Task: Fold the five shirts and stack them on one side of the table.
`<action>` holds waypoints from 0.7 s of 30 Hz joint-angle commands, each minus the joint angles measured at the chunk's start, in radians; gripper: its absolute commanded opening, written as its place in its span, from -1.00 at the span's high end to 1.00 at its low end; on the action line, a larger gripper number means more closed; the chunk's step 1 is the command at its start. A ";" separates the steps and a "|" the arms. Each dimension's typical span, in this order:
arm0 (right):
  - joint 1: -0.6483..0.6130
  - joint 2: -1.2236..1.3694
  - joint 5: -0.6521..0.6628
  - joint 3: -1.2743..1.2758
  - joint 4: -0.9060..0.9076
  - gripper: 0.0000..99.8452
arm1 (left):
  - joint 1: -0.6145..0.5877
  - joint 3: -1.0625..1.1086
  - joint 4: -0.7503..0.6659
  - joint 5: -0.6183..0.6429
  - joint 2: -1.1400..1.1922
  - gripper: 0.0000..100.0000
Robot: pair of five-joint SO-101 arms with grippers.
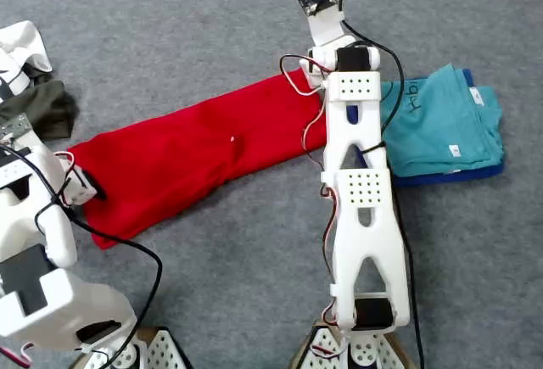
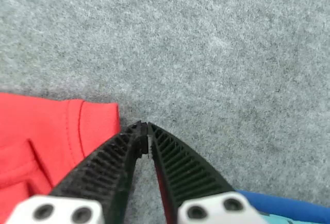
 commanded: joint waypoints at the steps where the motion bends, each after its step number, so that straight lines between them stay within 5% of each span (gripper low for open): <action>1: 0.012 -0.015 0.008 -0.045 -0.020 0.99 | 0.009 -0.041 -0.009 0.008 0.008 0.54; 21: 0.015 -0.015 0.008 -0.047 -0.020 0.99 | 0.083 -0.029 0.000 -0.014 0.016 0.93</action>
